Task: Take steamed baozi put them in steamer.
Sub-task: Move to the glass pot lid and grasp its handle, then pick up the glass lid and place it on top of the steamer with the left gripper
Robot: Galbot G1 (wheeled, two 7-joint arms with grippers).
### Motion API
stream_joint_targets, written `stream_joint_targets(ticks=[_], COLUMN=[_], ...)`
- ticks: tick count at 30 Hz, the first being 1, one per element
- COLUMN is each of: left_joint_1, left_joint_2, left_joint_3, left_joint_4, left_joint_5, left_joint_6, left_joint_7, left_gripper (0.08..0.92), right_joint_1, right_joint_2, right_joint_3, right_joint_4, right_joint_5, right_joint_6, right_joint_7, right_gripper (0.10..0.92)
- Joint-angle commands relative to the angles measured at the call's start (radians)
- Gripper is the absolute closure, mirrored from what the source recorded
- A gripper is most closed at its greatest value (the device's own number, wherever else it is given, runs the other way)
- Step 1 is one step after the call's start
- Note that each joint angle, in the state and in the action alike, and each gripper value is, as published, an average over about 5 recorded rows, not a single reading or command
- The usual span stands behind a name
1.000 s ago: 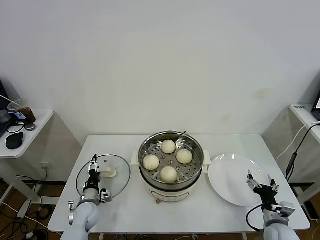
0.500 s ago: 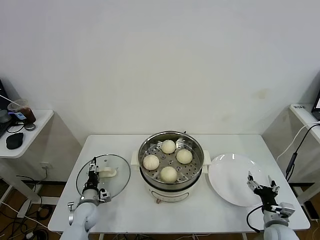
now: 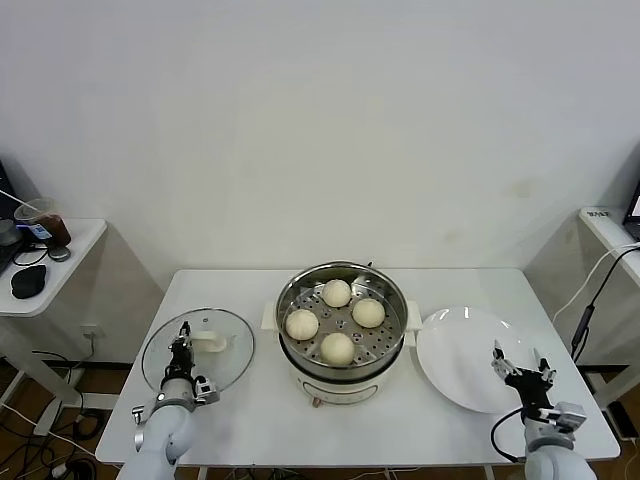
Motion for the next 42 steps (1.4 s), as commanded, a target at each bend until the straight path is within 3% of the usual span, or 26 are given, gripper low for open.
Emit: stream_joint_targets(ticks=[1,7,12,20,26,42], left_joint_1=[0.065,0.116,0.096,0.123,0.117,0.028], left_joint_2=[-0.012,-0.031,-0.104,-0.126,-0.185,-0.230], left_joint_3=[-0.027,-0.015,-0.023,-0.019,0.058,0.365], left_joint_4=[-0.211,-0.455,-0.513,-0.646,-0.737,-0.679], left_joint_5=[-0.043,0.069,0.323,0.434,0.512,0.564], left_joint_6=[0.099,0.335,0.450,0.458,0.458,0.458], left_joint_7=[0.073,0.206,0.354,0.420,0.506,0.543], left_gripper=[0.816,0.828,0.828,0.828,0.828,0.828], right_joint_1=[0.003,0.005,0.007,0.001,0.014,0.009], right_joint_2=[0.001,-0.002,0.011,0.015,0.024,0.047], right_joint_3=[0.000,0.001,-0.005,-0.021,-0.020,-0.016], right_joint_4=[0.006,0.024,0.039,0.045,0.048,0.015], right_joint_5=[-0.002,0.002,0.002,-0.003,0.003,-0.024], right_joint_6=[0.001,-0.007,-0.009,-0.006,-0.013,0.011], right_joint_7=[0.000,0.000,0.000,-0.002,-0.002,-0.008], right_gripper=[0.203,0.203,0.203,0.203,0.203,0.203])
